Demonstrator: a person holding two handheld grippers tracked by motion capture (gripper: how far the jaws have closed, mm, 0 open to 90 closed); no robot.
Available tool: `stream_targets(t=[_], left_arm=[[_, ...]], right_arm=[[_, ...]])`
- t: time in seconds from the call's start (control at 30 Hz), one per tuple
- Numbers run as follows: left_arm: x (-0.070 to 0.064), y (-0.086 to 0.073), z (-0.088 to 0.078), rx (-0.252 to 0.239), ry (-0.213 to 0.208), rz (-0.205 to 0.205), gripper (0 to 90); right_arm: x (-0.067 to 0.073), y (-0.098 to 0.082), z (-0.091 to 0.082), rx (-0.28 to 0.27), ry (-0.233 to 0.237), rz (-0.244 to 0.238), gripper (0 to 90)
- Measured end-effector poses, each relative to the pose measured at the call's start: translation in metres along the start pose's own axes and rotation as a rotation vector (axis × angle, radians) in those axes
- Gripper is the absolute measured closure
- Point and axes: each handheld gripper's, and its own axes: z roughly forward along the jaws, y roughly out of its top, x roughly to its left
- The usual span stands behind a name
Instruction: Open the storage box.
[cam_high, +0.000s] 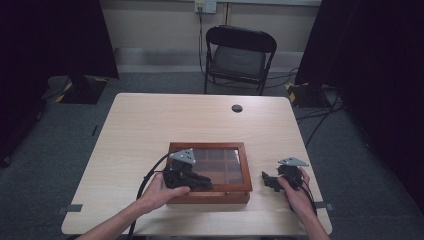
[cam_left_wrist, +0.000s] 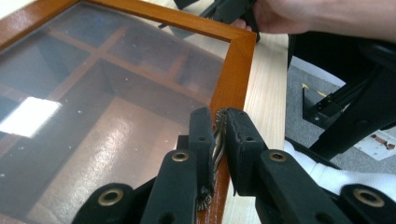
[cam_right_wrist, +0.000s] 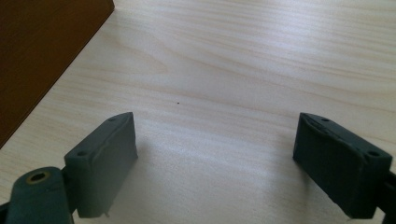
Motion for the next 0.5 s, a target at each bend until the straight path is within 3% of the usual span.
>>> stream_targets(t=[0.5], left_arm=[[0.0, 0.012, -0.008, 0.003, 0.003, -0.034, 81.0]], right_arm=[[0.0, 0.0, 0.0, 0.0, 0.0, 0.0, 12.6]])
